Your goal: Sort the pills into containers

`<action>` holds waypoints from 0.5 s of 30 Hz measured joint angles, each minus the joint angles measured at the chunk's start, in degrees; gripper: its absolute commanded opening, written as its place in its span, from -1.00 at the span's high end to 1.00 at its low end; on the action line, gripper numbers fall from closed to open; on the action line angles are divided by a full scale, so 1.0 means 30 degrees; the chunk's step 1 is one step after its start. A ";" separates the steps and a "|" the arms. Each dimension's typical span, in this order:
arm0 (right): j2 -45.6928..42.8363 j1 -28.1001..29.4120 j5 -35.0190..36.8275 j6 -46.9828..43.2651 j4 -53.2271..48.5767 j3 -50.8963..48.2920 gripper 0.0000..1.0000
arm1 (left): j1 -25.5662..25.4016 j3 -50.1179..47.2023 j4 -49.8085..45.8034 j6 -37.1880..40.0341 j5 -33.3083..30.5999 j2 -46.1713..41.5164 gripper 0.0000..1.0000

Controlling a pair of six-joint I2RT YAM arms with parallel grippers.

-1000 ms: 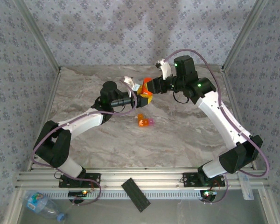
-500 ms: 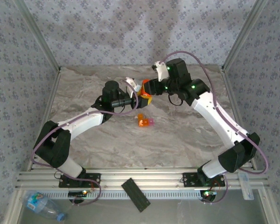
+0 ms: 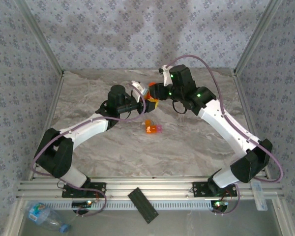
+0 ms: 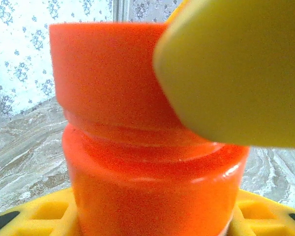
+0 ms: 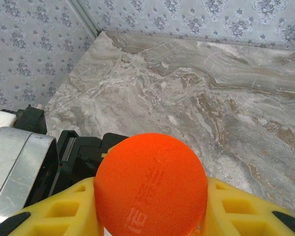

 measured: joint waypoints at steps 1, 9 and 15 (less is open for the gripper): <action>-0.0007 0.0007 0.0007 0.0015 0.0022 0.0000 0.26 | -0.0007 0.0000 0.0022 0.0007 -0.0029 0.0000 1.00; -0.0066 -0.0138 0.0204 0.0328 -0.0146 0.0095 -0.33 | 0.0000 0.0000 0.0350 0.0015 -0.0146 0.0000 1.00; -0.0539 -0.0583 -0.0197 0.0364 -0.0678 0.0182 -0.62 | -0.0146 0.0000 0.1035 0.0168 -0.0233 -0.0058 1.00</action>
